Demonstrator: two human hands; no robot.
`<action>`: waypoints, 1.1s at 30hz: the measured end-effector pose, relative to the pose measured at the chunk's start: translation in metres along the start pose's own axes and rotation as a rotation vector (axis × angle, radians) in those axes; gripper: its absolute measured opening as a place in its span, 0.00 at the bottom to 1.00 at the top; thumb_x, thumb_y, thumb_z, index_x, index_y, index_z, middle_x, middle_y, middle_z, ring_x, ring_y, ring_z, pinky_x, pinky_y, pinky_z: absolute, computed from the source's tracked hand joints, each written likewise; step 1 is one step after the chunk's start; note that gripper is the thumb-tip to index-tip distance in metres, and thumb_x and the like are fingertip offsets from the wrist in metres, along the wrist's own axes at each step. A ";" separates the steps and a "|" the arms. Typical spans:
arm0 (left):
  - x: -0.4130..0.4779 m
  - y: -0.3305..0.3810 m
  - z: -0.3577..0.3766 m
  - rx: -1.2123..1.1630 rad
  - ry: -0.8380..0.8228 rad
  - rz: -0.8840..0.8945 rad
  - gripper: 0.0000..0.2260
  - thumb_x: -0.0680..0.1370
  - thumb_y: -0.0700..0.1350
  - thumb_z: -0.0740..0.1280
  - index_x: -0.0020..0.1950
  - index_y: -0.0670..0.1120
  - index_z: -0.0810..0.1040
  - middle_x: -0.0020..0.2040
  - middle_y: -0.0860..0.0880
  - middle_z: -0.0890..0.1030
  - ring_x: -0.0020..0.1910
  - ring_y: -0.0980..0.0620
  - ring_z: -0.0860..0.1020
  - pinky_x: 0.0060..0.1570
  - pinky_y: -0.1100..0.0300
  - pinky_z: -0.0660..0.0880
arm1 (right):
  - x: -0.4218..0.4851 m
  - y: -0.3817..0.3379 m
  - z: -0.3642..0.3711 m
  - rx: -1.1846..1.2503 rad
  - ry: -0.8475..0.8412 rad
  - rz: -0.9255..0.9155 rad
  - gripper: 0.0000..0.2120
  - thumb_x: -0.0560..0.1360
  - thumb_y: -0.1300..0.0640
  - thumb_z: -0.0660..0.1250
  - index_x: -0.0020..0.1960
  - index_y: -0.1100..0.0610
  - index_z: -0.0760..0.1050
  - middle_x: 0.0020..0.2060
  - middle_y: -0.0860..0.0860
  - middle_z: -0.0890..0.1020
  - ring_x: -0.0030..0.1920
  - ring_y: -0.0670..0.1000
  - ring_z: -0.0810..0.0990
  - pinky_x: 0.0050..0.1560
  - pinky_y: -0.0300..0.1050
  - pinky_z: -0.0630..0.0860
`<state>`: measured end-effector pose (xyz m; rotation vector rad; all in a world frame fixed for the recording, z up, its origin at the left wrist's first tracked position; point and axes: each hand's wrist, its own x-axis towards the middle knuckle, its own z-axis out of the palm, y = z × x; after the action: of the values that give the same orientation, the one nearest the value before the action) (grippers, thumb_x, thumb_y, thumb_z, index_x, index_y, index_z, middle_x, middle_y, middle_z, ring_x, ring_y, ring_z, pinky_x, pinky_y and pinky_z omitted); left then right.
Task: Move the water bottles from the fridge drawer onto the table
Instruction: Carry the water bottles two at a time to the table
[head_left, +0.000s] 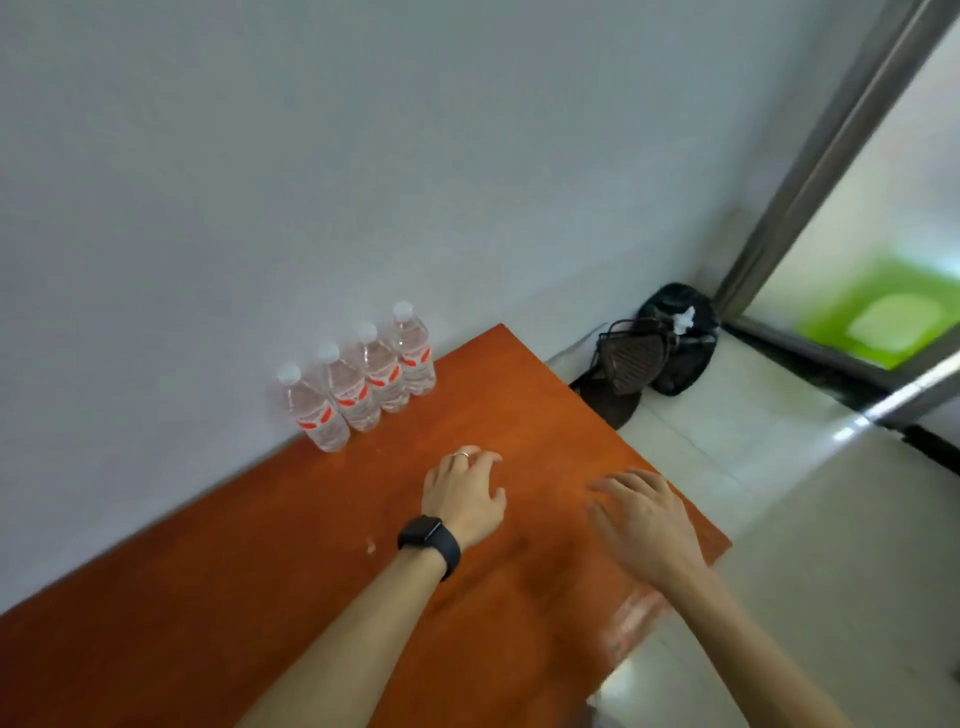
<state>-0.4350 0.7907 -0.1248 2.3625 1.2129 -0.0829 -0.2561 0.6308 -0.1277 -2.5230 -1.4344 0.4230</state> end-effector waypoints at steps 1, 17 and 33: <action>0.001 0.026 0.006 0.035 -0.013 0.067 0.20 0.80 0.55 0.62 0.73 0.58 0.70 0.75 0.52 0.67 0.74 0.48 0.65 0.73 0.49 0.62 | -0.017 0.022 -0.005 -0.003 0.012 0.058 0.20 0.80 0.37 0.53 0.66 0.40 0.75 0.67 0.40 0.76 0.72 0.50 0.66 0.70 0.52 0.68; -0.091 0.531 0.167 0.161 -0.181 0.910 0.17 0.80 0.53 0.63 0.69 0.56 0.74 0.71 0.50 0.74 0.68 0.48 0.72 0.66 0.51 0.71 | -0.350 0.375 -0.160 0.097 0.499 0.830 0.17 0.79 0.43 0.62 0.65 0.45 0.77 0.64 0.42 0.79 0.69 0.50 0.70 0.70 0.48 0.67; -0.221 0.871 0.304 0.006 -0.355 1.306 0.16 0.80 0.52 0.64 0.68 0.55 0.75 0.67 0.53 0.75 0.67 0.52 0.73 0.63 0.56 0.73 | -0.559 0.608 -0.269 0.137 0.821 1.109 0.19 0.79 0.42 0.61 0.67 0.44 0.75 0.65 0.41 0.78 0.68 0.48 0.70 0.69 0.47 0.68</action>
<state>0.1590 0.0623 0.0031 2.5157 -0.5798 -0.0583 0.0536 -0.1689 0.0122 -2.6050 0.3054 -0.3531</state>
